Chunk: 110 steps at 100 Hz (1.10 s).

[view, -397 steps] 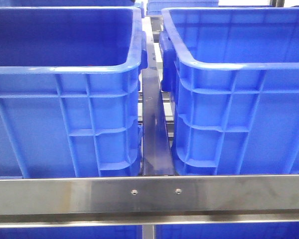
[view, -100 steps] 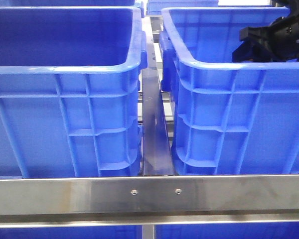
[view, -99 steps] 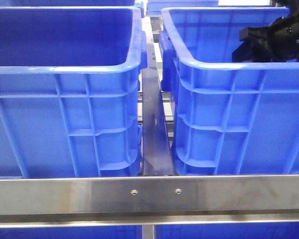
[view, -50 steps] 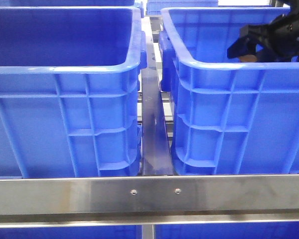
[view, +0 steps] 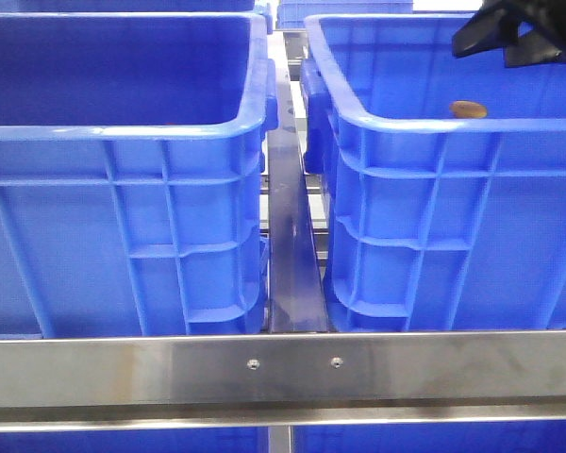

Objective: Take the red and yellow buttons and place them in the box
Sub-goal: 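Lower the yellow button into the empty bin with the right gripper and release, then reach the left gripper back into the button bin toward a red-capped button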

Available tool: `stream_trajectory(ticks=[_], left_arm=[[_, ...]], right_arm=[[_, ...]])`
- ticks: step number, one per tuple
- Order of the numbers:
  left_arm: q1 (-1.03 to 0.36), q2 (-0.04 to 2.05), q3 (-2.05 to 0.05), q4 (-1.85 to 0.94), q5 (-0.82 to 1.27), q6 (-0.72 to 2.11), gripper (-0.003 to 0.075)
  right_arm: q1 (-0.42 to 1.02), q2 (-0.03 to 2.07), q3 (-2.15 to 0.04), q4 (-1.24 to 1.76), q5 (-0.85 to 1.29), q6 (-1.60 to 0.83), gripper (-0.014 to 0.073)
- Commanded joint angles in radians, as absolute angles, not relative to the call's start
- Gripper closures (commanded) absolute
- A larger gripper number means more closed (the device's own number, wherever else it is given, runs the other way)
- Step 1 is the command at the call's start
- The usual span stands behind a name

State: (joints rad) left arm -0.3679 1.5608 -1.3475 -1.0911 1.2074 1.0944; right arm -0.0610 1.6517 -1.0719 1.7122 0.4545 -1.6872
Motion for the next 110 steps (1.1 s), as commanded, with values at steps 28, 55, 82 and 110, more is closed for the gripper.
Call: stream_trajectory(ticks=[28,55,82,110], left_arm=[[-0.377,1.523,-1.377,-1.163,1.207,1.094,0.0092],[-0.377,1.523,-1.377,-1.163,1.207,1.094,0.0092],[-0.377,1.523,-1.377,-1.163,1.207,1.094,0.0092],[-0.375,1.523,-1.377,-1.147,1.207,1.094,0.0092]], right_arm=[[-0.065,1.362,-0.864,1.736,0.512,-1.704,0.0641],[-0.065,1.169,-0.705,1.736,0.544,-1.704,0.0664],[-0.065,0.944,-0.545,1.736,0.598,-1.704,0.0664],[-0.065,0.710,-0.459,1.736,0.584,-1.704,0.0664]])
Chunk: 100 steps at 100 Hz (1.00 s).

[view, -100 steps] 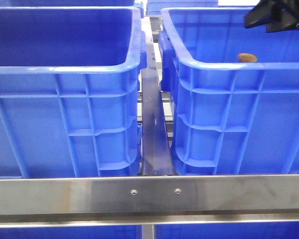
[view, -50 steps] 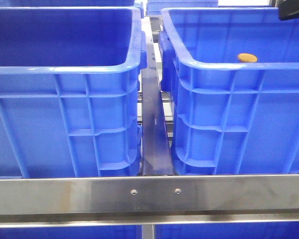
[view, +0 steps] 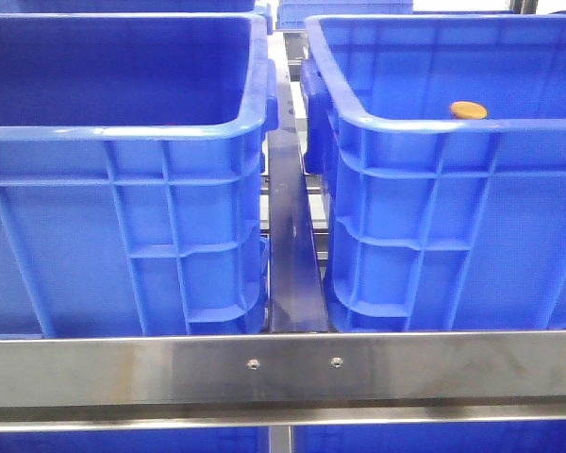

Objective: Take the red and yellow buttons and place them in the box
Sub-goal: 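Reach the left gripper back into the button bin toward a red-capped button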

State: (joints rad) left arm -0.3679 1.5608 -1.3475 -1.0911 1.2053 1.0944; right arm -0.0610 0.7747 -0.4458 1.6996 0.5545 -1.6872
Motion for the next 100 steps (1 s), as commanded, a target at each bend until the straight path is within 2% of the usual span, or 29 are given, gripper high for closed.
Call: stream_trajectory(ticks=[1,41,68,86,100], left_arm=[[-0.375,1.523,-1.377,-1.144,1.205,1.094,0.0092],[-0.267,1.512,-1.377,-1.016,1.003,0.874,0.0092],[-0.256,1.514,-1.377,-0.692,0.820,0.539,0.0092],[-0.256,1.521,-1.377,-0.488,0.773,0.331,0.0092],[-0.256,1.540,-1.377,-0.431,0.749,0.256,0.0092]], right_arm=[[-0.065,0.706,-0.459,1.736,0.584,-1.704,0.0664],[-0.065,0.659,-0.458,1.736,0.513,-1.704,0.0664],[-0.065,0.659,-0.458,1.736,0.513,-1.704,0.0664],[-0.065,0.659,-0.458,1.736,0.513,-1.704,0.0664],[-0.065,0.659,-0.458,1.736,0.513,-1.704,0.0664]])
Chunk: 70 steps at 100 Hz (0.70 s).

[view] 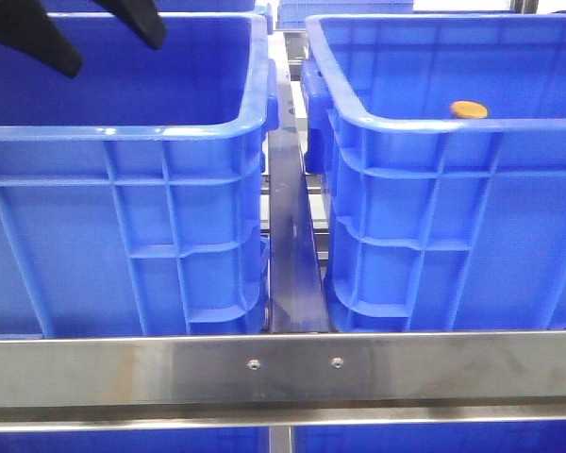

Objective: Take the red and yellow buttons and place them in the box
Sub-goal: 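Reach the left gripper back into the button bin toward a red-capped button, then close the left gripper on the red-capped button and lift it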

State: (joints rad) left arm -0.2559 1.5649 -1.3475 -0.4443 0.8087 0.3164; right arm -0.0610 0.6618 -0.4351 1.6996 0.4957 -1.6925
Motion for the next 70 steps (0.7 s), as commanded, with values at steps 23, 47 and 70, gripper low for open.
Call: stream_trajectory(ticks=[23,47,70], left_arm=[[-0.256,1.603,-1.377,-0.428,0.737,0.243,0.0092],[-0.256,1.685,-1.422,-0.430,0.728,0.243,0.0092],[-0.256,1.767,-1.481,-0.430,0.758,0.243,0.0092]], right_arm=[[-0.065,0.659,-0.458,1.736,0.513,-1.704,0.0664],[-0.065,0.659,-0.458,1.736,0.513,-1.704,0.0664],[-0.065,0.659,-0.458,1.736,0.514,-1.704,0.0664]])
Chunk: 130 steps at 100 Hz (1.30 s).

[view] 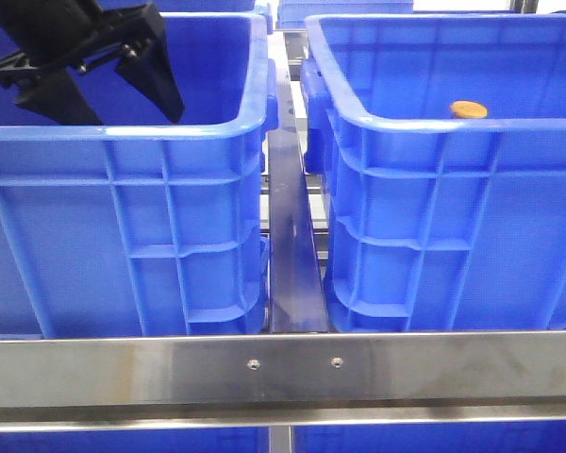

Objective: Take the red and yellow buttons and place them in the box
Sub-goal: 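Close the left gripper on the red-capped button and lift it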

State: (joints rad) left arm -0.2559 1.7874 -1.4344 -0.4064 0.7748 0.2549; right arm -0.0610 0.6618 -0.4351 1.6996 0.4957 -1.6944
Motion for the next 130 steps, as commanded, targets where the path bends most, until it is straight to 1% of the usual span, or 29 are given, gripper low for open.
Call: stream_trajectory(ticks=[1,35,73,84,92,95,108,117,124,130], left_arm=[[-0.256,1.769,-1.484,-0.430,0.761,0.243,0.0092],[-0.256,1.865,-1.514,-0.430,0.758,0.243,0.0092],[-0.256,1.876,-1.516,-0.430,0.729,0.243,0.0093],[-0.256,1.876,-1.516,-0.430,0.722,0.243,0.0120],[-0.256,1.876,-1.516,-0.430,0.722,0.243,0.0188],[-0.256,1.876,-1.516,-0.430,0.722,0.243,0.0228],[-0.256,1.876,-1.516,-0.433,0.741,0.243,0.0500],[-0.256,1.876,-1.516,-0.437,0.745,0.243,0.0654],[-0.256,1.876,-1.516,-0.439,0.745,0.243,0.0738],[-0.256,1.876,-1.516,-0.441,0.745,0.245,0.0740]], right_arm=[[-0.065,0.659,-0.458,1.736,0.514,-1.704,0.0664],[-0.065,0.659,-0.458,1.736,0.514,-1.704,0.0664],[-0.065,0.659,-0.458,1.736,0.514,-1.704,0.0664],[-0.065,0.659,-0.458,1.736,0.514,-1.704,0.0664],[-0.065,0.659,-0.458,1.736,0.514,-1.704,0.0664],[-0.065,0.659,-0.458,1.736,0.515,-1.704,0.0664],[-0.065,0.659,-0.458,1.736,0.515,-1.704,0.0664],[-0.065,0.659,-0.458,1.736,0.515,-1.704,0.0664],[-0.065,0.659,-0.458,1.736,0.516,-1.704,0.0664],[-0.065,0.659,-0.458,1.736,0.516,-1.704,0.0664]])
